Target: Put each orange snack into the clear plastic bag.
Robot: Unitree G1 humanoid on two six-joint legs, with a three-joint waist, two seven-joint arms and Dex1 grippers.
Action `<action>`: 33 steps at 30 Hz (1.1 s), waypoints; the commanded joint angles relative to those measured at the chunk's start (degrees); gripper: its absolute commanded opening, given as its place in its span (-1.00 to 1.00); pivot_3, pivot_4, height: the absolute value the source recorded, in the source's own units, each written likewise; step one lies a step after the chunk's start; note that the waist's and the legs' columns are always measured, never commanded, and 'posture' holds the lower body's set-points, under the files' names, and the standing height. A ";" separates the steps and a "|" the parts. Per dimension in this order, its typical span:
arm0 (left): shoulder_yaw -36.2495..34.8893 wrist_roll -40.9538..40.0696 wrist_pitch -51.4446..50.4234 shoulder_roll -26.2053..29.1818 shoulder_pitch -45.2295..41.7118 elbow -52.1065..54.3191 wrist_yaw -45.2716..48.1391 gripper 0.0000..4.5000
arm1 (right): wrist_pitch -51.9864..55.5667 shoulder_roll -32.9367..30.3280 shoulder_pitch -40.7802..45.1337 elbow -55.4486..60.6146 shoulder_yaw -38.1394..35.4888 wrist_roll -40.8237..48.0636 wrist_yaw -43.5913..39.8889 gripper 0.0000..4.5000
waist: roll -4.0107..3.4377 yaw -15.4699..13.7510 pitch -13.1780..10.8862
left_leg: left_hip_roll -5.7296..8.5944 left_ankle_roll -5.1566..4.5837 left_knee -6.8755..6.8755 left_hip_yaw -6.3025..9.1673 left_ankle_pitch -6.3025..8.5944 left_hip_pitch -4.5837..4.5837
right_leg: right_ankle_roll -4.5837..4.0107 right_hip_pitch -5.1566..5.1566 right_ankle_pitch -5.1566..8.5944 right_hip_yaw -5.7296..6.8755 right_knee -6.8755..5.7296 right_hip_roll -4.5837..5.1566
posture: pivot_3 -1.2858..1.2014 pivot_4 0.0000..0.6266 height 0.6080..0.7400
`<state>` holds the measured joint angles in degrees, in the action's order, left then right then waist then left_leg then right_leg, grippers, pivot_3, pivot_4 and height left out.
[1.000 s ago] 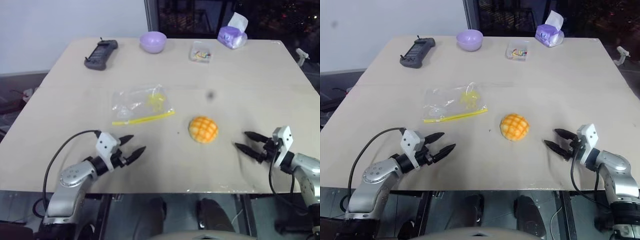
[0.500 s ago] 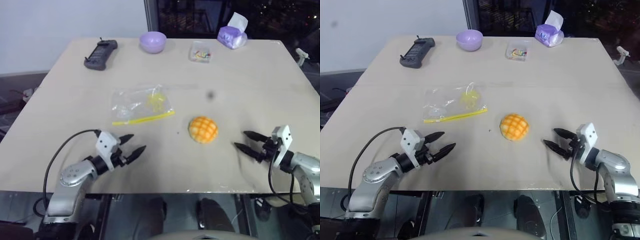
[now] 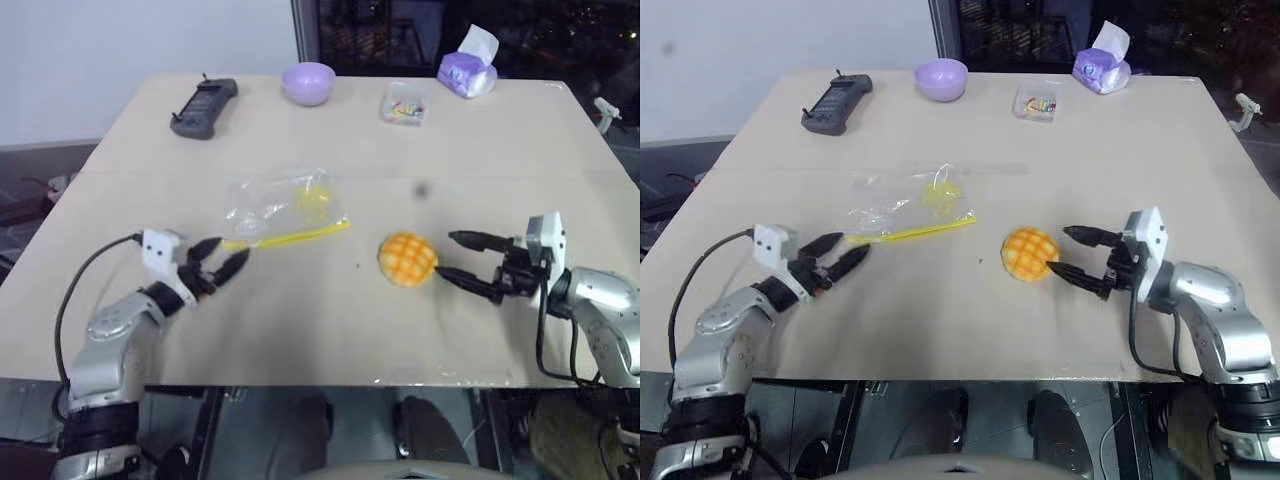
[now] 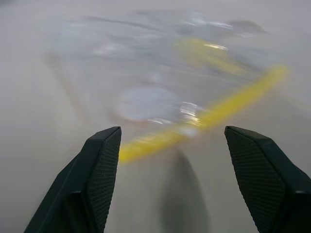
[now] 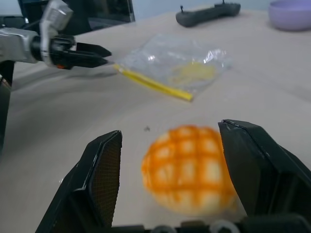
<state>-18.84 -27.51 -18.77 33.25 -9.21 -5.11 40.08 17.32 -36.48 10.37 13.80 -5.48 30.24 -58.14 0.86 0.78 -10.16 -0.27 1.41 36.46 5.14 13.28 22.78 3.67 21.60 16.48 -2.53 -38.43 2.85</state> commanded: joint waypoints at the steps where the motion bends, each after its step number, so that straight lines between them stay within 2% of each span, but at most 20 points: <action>1: -3.28 -3.66 -3.66 -0.19 -4.36 -1.91 -1.94 0.61 | 0.10 -0.55 0.50 1.99 -0.47 0.35 0.44 0.53 | 0.03 0.00 -0.02 | 0.01 0.00 0.01 0.01 0.00 0.03 | 0.00 0.01 0.00 0.01 0.00 0.00 | 0.03 -0.52 1.00; 14: -5.38 -4.97 -15.96 -1.15 -19.88 -21.02 -11.35 0.61 | -0.30 -0.26 -0.77 2.68 -0.92 -1.01 3.35 0.53 | 0.05 0.04 -0.02 | 0.02 0.01 0.07 0.04 -0.01 0.01 | 0.01 0.03 0.00 0.04 -0.11 0.00 | 0.03 -0.52 1.00; 22: -1.42 -2.10 -18.47 -3.35 -27.73 -32.25 -9.28 0.61 | -0.54 0.19 -0.49 2.92 -0.42 -1.50 4.40 0.53 | 0.02 -0.18 0.01 | 0.08 0.01 0.14 0.05 -0.01 -0.01 | 0.01 0.00 0.00 0.05 -0.19 0.02 | 0.03 -0.52 1.00; 30: 0.90 -2.09 -24.78 -5.01 -29.73 -33.43 -4.13 0.61 | -0.91 0.56 -1.21 3.43 -0.57 -1.70 5.22 0.53 | -0.02 -0.16 0.04 | 0.13 0.01 0.31 0.05 -0.01 -0.02 | 0.02 -0.02 0.00 0.03 -0.37 0.06 | 0.03 -0.52 1.00; 33: 0.82 -2.43 -26.84 -5.40 -29.95 -32.99 -3.27 0.29 | -1.08 0.90 -1.19 3.56 -0.45 -1.91 5.62 0.57 | -0.03 -0.16 0.05 | 0.13 0.01 0.36 0.05 -0.01 -0.02 | 0.02 -0.03 0.00 0.03 -0.40 0.06 | 0.03 -0.52 1.00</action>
<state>-20.76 -30.04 -41.94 29.58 -40.22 -36.78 35.72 17.26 -35.64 9.24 15.02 -5.24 28.22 -53.05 0.83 0.62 -10.11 -0.14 1.42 36.83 5.19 13.27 22.75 3.69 21.57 16.48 -2.50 -38.84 2.91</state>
